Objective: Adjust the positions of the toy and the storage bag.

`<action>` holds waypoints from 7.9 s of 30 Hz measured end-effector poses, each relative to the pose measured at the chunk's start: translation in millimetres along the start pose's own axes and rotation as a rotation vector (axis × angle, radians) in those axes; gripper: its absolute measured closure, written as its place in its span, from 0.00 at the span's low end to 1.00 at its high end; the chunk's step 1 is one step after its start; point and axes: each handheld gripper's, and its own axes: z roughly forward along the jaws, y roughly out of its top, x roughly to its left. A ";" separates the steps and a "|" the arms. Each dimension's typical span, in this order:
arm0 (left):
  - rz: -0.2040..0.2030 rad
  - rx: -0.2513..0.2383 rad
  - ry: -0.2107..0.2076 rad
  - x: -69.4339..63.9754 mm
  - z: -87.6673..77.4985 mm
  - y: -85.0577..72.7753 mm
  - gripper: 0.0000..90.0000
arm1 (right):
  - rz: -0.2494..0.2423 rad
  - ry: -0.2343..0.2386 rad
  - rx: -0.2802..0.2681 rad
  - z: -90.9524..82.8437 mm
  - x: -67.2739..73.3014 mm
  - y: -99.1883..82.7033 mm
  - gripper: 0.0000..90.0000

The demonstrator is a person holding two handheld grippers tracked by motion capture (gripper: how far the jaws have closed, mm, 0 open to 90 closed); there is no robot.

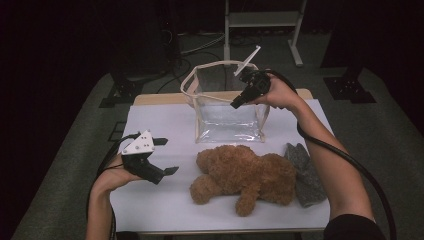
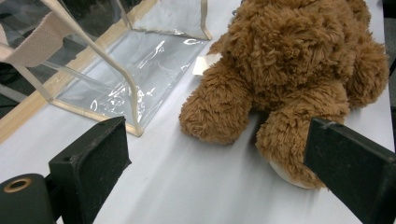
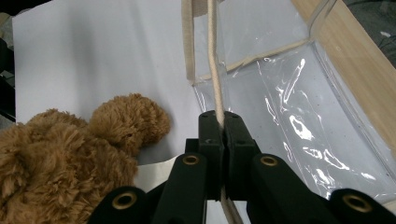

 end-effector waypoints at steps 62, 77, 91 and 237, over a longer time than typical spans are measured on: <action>0.008 0.008 0.001 -0.4 -4.7 -2.1 0.07 | -0.109 0.059 0.005 -7.3 63.5 -28.3 0.97; 0.013 0.018 -0.004 -0.1 -2.1 -3.0 0.07 | -0.088 0.051 -0.109 -33.9 64.2 -33.6 0.52; 0.003 0.034 -0.008 1.0 0.9 -6.2 0.07 | -0.171 0.055 -0.214 -66.6 99.3 -55.5 0.36; -0.028 0.026 0.014 7.3 -14.9 -19.3 0.07 | -0.241 -0.032 -0.210 -71.2 168.9 -75.1 0.64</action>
